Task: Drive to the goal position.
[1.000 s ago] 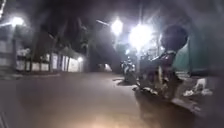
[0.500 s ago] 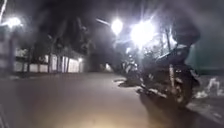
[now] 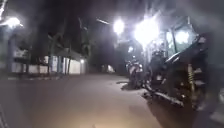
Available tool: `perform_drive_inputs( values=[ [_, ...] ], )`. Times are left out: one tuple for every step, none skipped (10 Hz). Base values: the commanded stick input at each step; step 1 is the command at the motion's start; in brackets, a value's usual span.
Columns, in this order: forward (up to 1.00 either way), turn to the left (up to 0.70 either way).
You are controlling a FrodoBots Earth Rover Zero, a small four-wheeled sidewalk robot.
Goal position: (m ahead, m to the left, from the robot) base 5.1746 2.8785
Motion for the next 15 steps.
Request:
perform_drive_inputs(
  values=[
    [0.7,0.0],
    [0.7,0.0],
    [0.7,0.0],
    [0.7,-0.05],
    [0.7,-0.15],
    [0.7,-0.35],
    [0.7,-0.35],
    [0.7,-0.16],
    [0.7,0.0],
    [0.7,0.0],
    [0.7,0.0],
    [0.7,0.0],
    [0.7,0.0],
    [0.7,0.0],
    [0.7,0.0]
  ],
)
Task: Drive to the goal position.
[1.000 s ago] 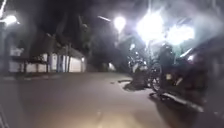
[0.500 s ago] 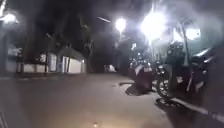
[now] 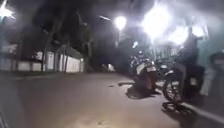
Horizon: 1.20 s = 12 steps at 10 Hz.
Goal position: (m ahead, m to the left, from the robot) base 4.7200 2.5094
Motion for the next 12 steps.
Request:
perform_drive_inputs(
  values=[
    [0.7,0.0],
    [0.7,0.0],
    [0.7,0.0],
    [0.7,0.0],
    [0.7,0.0],
    [0.7,0.0],
    [0.7,0.0],
    [0.7,0.0],
    [0.7,0.0],
    [0.7,0.0],
    [0.7,0.0],
    [0.7,0.0]
  ],
)
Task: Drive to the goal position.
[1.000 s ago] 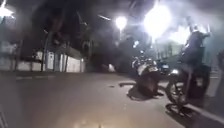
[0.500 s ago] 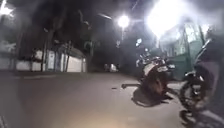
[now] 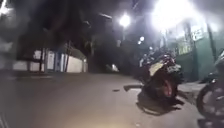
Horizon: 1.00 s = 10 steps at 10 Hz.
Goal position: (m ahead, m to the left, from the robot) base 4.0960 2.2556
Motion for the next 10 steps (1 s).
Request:
perform_drive_inputs(
  values=[
    [0.7,0.0],
    [0.7,0.18],
    [0.7,0.29],
    [0.7,0.35],
    [0.7,0.35],
    [0.7,0.35],
    [0.7,0.35],
    [0.7,0.35],
    [0.7,0.35],
    [0.7,0.33]
  ],
)
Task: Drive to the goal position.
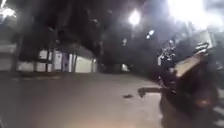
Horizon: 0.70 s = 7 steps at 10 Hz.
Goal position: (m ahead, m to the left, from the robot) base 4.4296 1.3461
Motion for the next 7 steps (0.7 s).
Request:
perform_drive_inputs(
  values=[
    [0.7,0.15],
    [0.7,0.0],
    [0.7,0.0],
    [0.7,0.0],
    [0.7,0.0],
    [0.7,0.0],
    [0.7,0.0]
  ],
)
